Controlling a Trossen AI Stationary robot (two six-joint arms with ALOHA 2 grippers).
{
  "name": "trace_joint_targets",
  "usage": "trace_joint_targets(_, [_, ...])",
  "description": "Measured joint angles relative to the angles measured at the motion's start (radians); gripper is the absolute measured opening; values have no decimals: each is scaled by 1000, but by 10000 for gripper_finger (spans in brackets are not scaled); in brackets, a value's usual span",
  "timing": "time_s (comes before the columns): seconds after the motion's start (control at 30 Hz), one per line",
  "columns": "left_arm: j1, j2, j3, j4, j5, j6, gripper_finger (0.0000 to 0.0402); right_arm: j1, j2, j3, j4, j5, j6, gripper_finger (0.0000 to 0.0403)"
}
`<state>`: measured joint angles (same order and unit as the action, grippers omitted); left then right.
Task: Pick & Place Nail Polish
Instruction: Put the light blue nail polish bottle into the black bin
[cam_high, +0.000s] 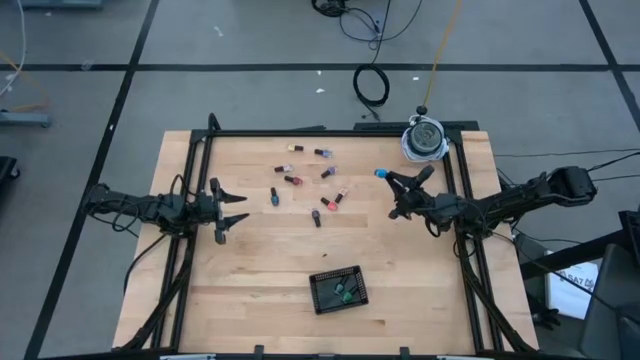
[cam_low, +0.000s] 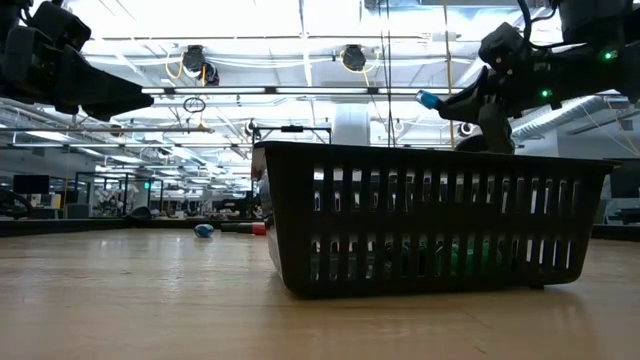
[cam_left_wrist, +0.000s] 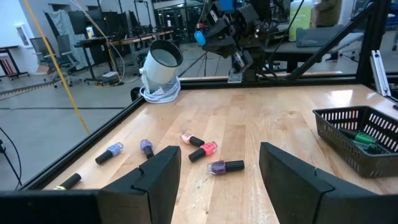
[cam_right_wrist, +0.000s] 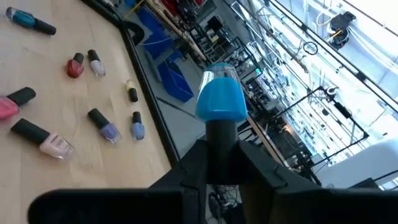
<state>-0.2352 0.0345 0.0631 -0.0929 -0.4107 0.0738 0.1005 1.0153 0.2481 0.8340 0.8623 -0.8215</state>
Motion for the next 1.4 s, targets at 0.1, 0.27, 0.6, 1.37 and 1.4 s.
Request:
trace_joint_targets(0.1, [0,0,0,0,0,0,214,0,0,0,-1,-18,60,49])
trace_joint_targets(0.27, [0,0,0,0,0,0,214,-38,0,0,8,-211,228,49])
trace_joint_targets(0.6, [0,0,0,0,0,0,214,-199,0,0,4,-629,650,49])
trace_joint_targets(1.37, [0,0,0,0,0,0,214,-156,0,0,563,-1711,1157,49])
trace_joint_targets(1.4, [0,0,0,0,0,0,214,-141,0,0,605,-1712,1172,49])
